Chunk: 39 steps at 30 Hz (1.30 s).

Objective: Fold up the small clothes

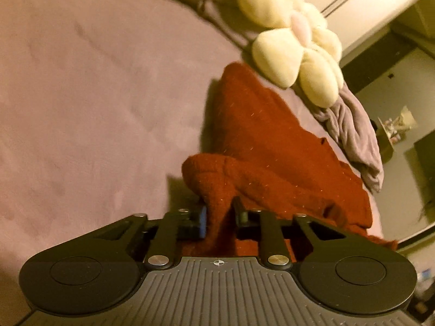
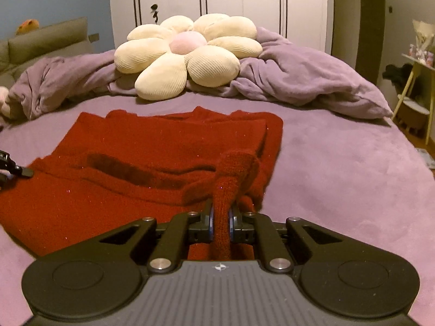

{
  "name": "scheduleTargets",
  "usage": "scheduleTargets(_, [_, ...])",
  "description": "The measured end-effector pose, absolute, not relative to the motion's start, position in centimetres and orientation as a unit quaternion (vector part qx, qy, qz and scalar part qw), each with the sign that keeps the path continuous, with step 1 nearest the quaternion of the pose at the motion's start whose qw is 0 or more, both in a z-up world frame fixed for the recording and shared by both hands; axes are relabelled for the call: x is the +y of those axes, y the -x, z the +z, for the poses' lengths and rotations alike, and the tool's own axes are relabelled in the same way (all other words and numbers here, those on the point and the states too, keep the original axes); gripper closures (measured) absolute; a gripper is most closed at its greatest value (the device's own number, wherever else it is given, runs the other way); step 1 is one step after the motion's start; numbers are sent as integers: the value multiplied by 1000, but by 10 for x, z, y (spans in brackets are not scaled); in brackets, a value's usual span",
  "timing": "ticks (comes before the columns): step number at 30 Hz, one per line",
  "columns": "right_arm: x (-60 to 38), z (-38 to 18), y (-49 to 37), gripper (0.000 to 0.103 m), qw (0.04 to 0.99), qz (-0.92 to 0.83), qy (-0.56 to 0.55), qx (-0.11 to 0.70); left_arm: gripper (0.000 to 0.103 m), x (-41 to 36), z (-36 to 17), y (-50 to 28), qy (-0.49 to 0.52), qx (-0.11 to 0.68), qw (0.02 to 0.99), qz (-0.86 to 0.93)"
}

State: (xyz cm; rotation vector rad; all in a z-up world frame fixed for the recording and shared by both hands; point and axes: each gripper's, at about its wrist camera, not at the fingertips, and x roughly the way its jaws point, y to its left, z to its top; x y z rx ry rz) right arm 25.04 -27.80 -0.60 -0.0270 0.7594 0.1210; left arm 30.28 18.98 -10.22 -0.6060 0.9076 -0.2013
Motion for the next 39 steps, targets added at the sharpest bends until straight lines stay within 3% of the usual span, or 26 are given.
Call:
scheduleTargets(13, [-289,87,-261,95,971,45,5,235,89,148,52,-294,198,236,935,-176])
scheduleTargets(16, [-287,89,-289,95,974,29,11,222,88,137,55,-323,181,234,942,-161])
scheduleTargets(19, [-290,62,-326,95,962,21,-9,272,87,129,22,-360,192,288,927,-144])
scheduleTargets(23, [-294,8,-356,94,934,17,-29,357,78,114,-39,-387,187,375,899,-127])
scheduleTargets(25, [-296,-9,-360,89,926,8,-26,377,68,109,-56,-387,174,387,897,-120])
scheduleTargets(27, [-300,-17,-362,65,921,6,-31,389,44,111,-66,-387,166,393,896,-121])
scheduleTargets(29, [-299,-24,-362,62,919,7,-30,394,43,112,-72,-389,156,394,898,-116])
scheduleTargets(31, [-297,-28,-363,62,919,11,-21,395,47,113,-76,-394,146,404,898,-98])
scheduleTargets(32, [-295,-30,-362,69,919,10,-17,393,54,115,-80,-393,149,402,898,-95])
scheduleTargets(33, [-293,-30,-362,75,921,11,-14,389,76,117,-81,-394,153,404,897,-97])
scheduleTargets(34, [-291,-28,-360,83,924,7,-7,383,87,118,-82,-396,159,406,895,-97])
scheduleTargets(36, [-286,-23,-359,95,928,-3,18,373,89,122,-81,-391,170,396,897,-98])
scheduleTargets(39, [-276,-9,-349,95,937,-17,78,339,90,126,-53,-382,171,353,914,-108])
